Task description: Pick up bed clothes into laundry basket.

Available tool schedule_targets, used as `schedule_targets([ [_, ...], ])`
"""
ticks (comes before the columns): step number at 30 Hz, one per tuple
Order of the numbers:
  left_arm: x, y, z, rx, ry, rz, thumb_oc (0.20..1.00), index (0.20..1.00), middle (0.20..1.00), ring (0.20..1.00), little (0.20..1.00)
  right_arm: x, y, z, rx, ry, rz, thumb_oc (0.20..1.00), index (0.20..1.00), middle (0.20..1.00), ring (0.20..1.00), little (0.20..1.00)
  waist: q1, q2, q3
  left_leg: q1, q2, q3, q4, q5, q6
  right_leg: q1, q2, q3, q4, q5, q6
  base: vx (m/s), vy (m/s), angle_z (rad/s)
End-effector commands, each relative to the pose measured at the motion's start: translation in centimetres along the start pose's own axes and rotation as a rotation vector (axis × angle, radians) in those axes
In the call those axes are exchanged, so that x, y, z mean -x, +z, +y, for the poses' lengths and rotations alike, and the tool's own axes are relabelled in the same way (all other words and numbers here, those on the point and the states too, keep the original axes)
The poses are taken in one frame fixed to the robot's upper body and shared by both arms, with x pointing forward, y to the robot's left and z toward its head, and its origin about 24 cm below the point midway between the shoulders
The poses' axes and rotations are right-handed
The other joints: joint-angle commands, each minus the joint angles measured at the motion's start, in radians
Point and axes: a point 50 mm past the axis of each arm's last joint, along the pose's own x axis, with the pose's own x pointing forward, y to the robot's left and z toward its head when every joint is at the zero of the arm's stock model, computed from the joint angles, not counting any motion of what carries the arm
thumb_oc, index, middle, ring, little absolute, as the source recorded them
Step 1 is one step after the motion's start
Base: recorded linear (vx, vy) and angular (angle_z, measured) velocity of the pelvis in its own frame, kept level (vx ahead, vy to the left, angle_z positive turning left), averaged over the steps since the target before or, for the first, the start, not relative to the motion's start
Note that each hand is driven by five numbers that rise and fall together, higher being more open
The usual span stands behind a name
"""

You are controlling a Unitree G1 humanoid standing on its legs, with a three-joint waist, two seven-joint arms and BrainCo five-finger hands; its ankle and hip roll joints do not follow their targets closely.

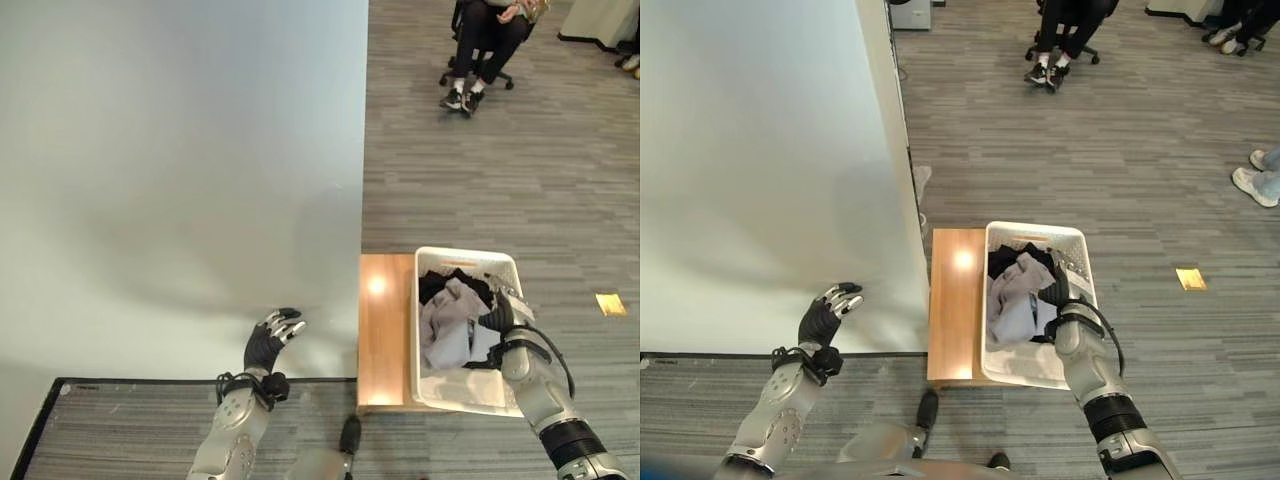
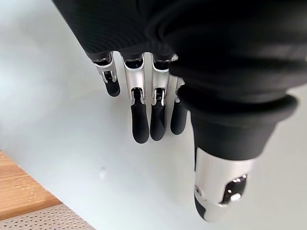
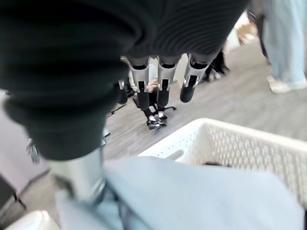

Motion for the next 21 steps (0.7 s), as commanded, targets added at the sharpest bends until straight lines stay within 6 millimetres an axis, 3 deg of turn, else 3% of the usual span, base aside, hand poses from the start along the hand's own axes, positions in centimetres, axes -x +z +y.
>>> schedule_targets([
  [1,-0.7,0.4,-1.3,0.015,-0.026,-0.05,1.0,1.0,1.0,1.0,1.0,-1.2,2.3,-4.3,-0.138,-0.169,-0.123,1.0,1.0,1.0,1.0,1.0,-0.01,0.063,-0.076,0.081,0.112,-0.017,0.004,-0.069,-0.122,-0.042,-0.018,-0.025,0.02,0.051,0.03,0.02,0.012,-0.05],
  [6,-1.5,1.2,-3.2,0.019,-0.083,-0.08,1.0,1.0,1.0,1.0,1.0,-0.6,3.6,-6.2,-0.205,-0.244,-0.199,1.0,1.0,1.0,1.0,1.0,-0.021,0.066,-0.086,0.105,0.114,-0.014,0.004,-0.088,-0.119,-0.025,-0.019,-0.02,0.02,0.045,0.031,0.01,-0.002,-0.03],
  [12,-1.8,2.0,-5.0,0.007,-0.146,-0.117,1.0,1.0,1.0,1.0,1.0,1.1,2.8,-6.1,-0.107,-0.224,-0.212,1.0,1.0,1.0,1.0,1.0,-0.038,0.075,-0.086,0.132,0.115,-0.007,0.004,-0.104,-0.11,-0.006,-0.017,-0.008,0.02,0.035,0.03,0.0,0.0,0.0],
  [16,-2.0,2.4,-5.5,0.0,-0.148,-0.137,1.0,1.0,1.0,1.0,1.0,1.8,2.2,-5.1,-0.166,-0.193,-0.182,1.0,1.0,1.0,1.0,1.0,-0.05,0.08,-0.081,0.147,0.117,0.002,0.004,-0.112,-0.104,-0.001,-0.015,0.004,0.02,0.031,0.029,0.0,-0.002,-0.09],
  [18,-2.1,2.8,-5.7,-0.028,-0.142,-0.159,1.0,1.0,1.0,1.0,1.0,2.9,2.2,-3.3,-0.303,-0.105,-0.167,1.0,1.0,1.0,1.0,1.0,-0.065,0.088,-0.068,0.159,0.117,0.013,0.004,-0.118,-0.093,-0.006,-0.014,0.03,0.02,0.034,0.03,-0.04,0.013,-0.25],
  [21,-2.0,2.7,-5.5,-0.081,-0.141,-0.166,1.0,1.0,1.0,1.0,1.0,3.9,1.6,-2.5,-0.438,-0.085,-0.143,1.0,1.0,1.0,1.0,1.0,-0.075,0.094,-0.062,0.162,0.115,0.015,0.004,-0.12,-0.088,-0.012,-0.011,0.048,0.02,0.035,0.028,-0.03,0.006,-0.26],
])
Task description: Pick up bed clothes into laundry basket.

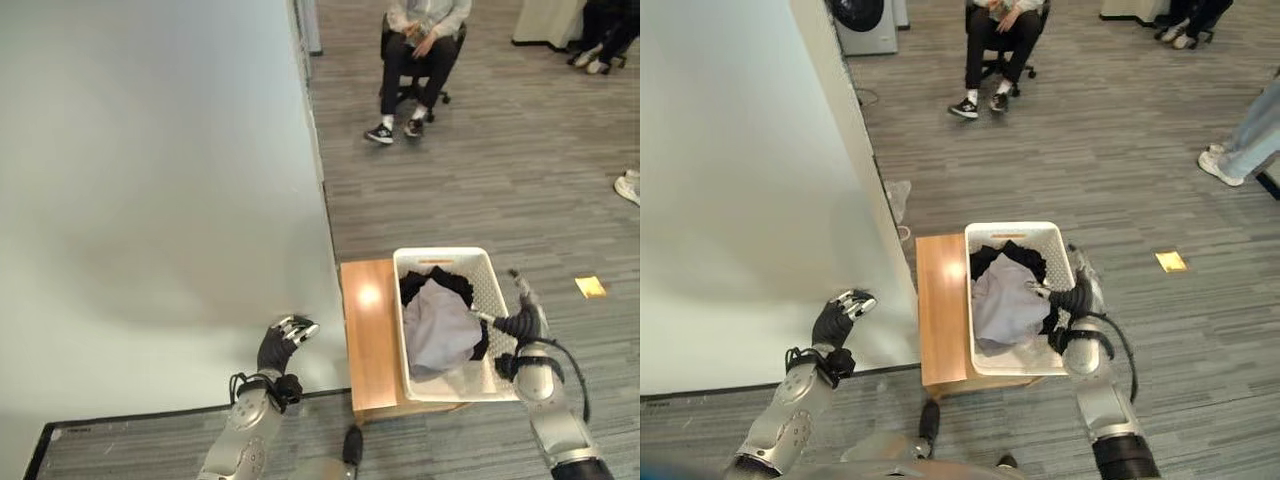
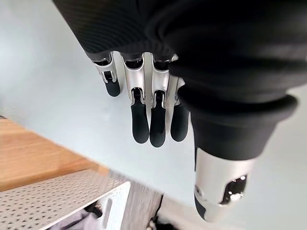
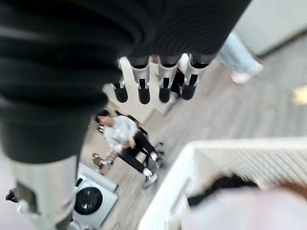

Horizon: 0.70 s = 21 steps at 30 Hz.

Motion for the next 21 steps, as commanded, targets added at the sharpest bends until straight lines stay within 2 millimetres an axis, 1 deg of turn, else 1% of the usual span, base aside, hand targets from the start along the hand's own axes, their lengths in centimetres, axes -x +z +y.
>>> schedule_targets([
  [1,-2.0,3.7,-3.2,-0.043,-0.105,-0.192,1.0,1.0,1.0,1.0,1.0,-0.3,1.8,-1.5,-0.134,-0.03,-0.119,1.0,1.0,1.0,1.0,1.0,-0.006,0.042,-0.059,0.118,0.098,-0.044,0.008,-0.117,-0.085,-0.017,-0.011,-0.021,0.025,0.039,0.033,-0.01,0.0,-0.12],
  [2,-2.0,3.6,-3.2,-0.043,-0.105,-0.191,1.0,1.0,1.0,1.0,1.0,-0.3,1.8,-1.5,-0.134,-0.03,-0.119,1.0,1.0,1.0,1.0,1.0,-0.006,0.042,-0.059,0.118,0.098,-0.044,0.008,-0.117,-0.085,-0.017,-0.011,-0.021,0.025,0.039,0.033,0.0,0.0,0.0],
  [6,-1.8,4.1,-3.4,-0.051,-0.128,-0.219,1.0,1.0,1.0,1.0,1.0,1.1,-0.3,-1.2,-0.212,-0.011,-0.032,1.0,1.0,1.0,1.0,1.0,-0.031,0.044,-0.05,0.136,0.101,-0.037,0.008,-0.126,-0.087,-0.007,-0.004,-0.013,0.028,0.028,0.028,0.0,-0.009,0.0],
  [8,-1.7,4.3,-3.4,-0.038,-0.134,-0.228,1.0,1.0,1.0,1.0,1.0,1.4,-0.5,-1.2,-0.247,0.001,-0.019,1.0,1.0,1.0,1.0,1.0,-0.04,0.045,-0.046,0.14,0.104,-0.032,0.008,-0.126,-0.089,-0.007,-0.003,-0.008,0.03,0.028,0.027,0.0,-0.02,-0.07],
  [9,-1.5,4.2,-3.0,-0.037,-0.124,-0.233,1.0,1.0,1.0,1.0,1.0,1.7,-0.9,-1.0,-0.278,0.035,-0.006,1.0,1.0,1.0,1.0,1.0,-0.048,0.044,-0.044,0.142,0.105,-0.025,0.008,-0.125,-0.088,-0.01,0.0,0.001,0.03,0.03,0.027,-0.02,-0.014,-0.14],
  [14,-1.2,3.1,-2.5,-0.025,-0.126,-0.195,1.0,1.0,1.0,1.0,1.0,1.9,-1.4,-1.0,-0.166,0.106,-0.006,1.0,1.0,1.0,1.0,1.0,-0.061,0.046,-0.043,0.135,0.106,-0.012,0.008,-0.12,-0.083,-0.03,0.005,0.028,0.035,0.035,0.025,-0.03,-0.011,-0.18],
  [18,-1.1,3.0,-3.0,-0.039,-0.159,-0.187,1.0,1.0,1.0,1.0,1.0,2.1,-1.6,-0.8,-0.134,0.129,-0.002,1.0,1.0,1.0,1.0,1.0,-0.068,0.042,-0.047,0.134,0.11,-0.008,0.008,-0.12,-0.086,-0.027,0.006,0.028,0.035,0.034,0.023,-0.01,-0.018,-0.06],
  [19,-1.2,3.1,-3.4,-0.041,-0.18,-0.19,1.0,1.0,1.0,1.0,1.0,2.0,-2.1,-0.4,-0.105,0.141,0.018,1.0,1.0,1.0,1.0,1.0,-0.072,0.037,-0.049,0.133,0.111,-0.006,0.008,-0.12,-0.086,-0.026,0.007,0.027,0.034,0.033,0.021,-0.01,-0.016,-0.04],
  [20,-1.2,3.1,-3.4,-0.041,-0.179,-0.19,1.0,1.0,1.0,1.0,1.0,2.0,-2.1,-0.4,-0.105,0.141,0.018,1.0,1.0,1.0,1.0,1.0,-0.072,0.037,-0.049,0.133,0.111,-0.006,0.008,-0.12,-0.086,-0.026,0.007,0.027,0.034,0.033,0.021,-0.02,-0.031,-0.03],
  [21,-1.4,3.0,-3.8,-0.018,-0.184,-0.184,1.0,1.0,1.0,1.0,1.0,1.9,-2.5,-0.1,-0.087,0.146,0.039,1.0,1.0,1.0,1.0,1.0,-0.074,0.033,-0.049,0.132,0.113,-0.005,0.008,-0.12,-0.087,-0.026,0.008,0.027,0.034,0.033,0.02,0.0,0.0,0.0],
])
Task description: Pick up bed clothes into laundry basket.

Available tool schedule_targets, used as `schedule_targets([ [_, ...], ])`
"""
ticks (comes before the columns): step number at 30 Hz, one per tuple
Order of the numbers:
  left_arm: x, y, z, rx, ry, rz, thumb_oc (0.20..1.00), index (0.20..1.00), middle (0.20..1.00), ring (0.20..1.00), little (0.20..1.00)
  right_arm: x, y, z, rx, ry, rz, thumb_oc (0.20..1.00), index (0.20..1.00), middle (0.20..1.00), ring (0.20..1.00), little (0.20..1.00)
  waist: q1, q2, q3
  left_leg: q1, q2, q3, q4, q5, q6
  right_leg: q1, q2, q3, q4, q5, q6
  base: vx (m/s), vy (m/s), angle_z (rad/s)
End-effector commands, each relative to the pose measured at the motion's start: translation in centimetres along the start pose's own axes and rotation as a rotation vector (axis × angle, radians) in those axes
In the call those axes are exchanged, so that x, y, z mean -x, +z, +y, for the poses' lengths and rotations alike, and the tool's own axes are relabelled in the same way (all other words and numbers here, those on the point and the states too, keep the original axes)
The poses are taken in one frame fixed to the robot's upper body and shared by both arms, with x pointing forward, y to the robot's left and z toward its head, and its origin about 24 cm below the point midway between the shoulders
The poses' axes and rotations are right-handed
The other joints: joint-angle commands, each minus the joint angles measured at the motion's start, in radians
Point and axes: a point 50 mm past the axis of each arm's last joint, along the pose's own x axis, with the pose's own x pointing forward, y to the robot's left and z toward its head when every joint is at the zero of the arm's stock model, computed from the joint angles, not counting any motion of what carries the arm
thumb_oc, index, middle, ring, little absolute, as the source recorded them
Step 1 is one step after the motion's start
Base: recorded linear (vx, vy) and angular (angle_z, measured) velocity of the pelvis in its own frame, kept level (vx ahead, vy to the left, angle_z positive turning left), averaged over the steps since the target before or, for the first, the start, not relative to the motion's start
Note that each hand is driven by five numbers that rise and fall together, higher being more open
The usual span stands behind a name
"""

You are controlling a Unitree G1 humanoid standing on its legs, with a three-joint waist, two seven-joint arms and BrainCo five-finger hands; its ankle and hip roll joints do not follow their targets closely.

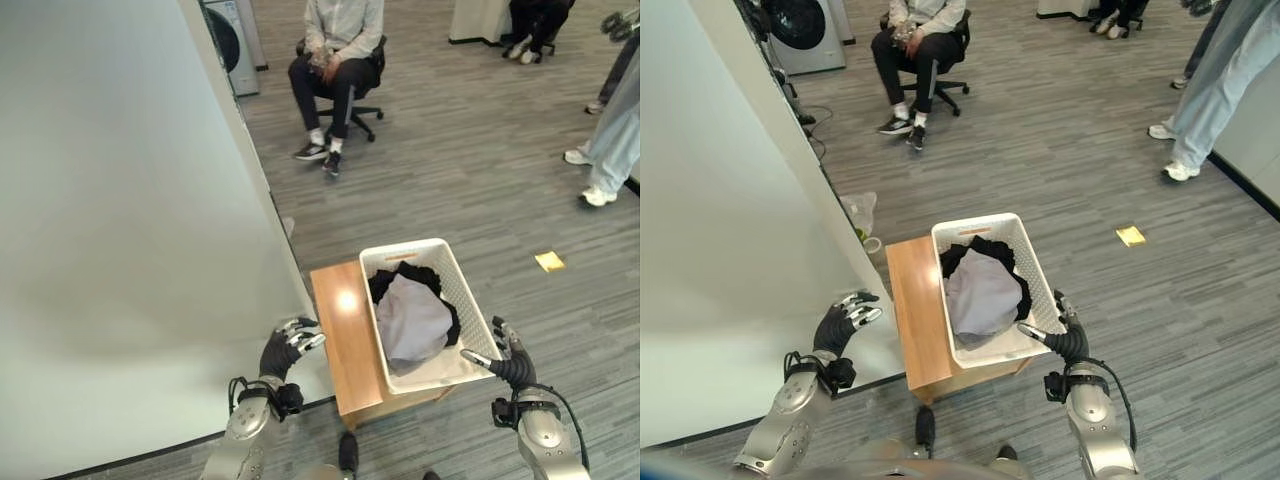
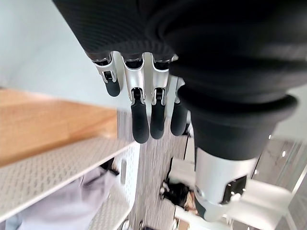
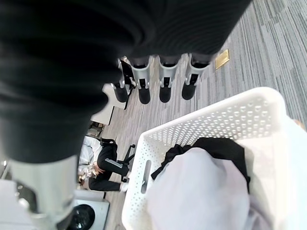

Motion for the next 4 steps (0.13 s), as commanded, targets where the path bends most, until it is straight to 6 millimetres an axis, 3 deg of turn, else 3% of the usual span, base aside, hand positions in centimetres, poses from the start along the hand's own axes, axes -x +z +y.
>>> schedule_targets([
  [1,-2.6,3.58,-2.87,0.018,-0.103,-0.185,1.0,1.0,1.0,1.0,1.0,-1.64,1.45,-0.87,0.094,-0.002,-0.085,1.0,1.0,1.0,1.0,1.0,0.005,0.036,-0.041,0.115,0.089,-0.054,0.012,-0.112,-0.079,-0.019,-0.007,-0.031,0.033,0.024,0.021,0.0,0.0,0.0],
  [4,-2.62,3.61,-3.13,0.02,-0.115,-0.184,1.0,1.0,1.0,1.0,1.0,-1.77,1.45,-0.7,0.103,0.006,-0.084,1.0,1.0,1.0,1.0,1.0,0.002,0.033,-0.041,0.116,0.089,-0.052,0.012,-0.114,-0.079,-0.019,-0.006,-0.031,0.033,0.025,0.022,0.0,-0.004,-0.01],
])
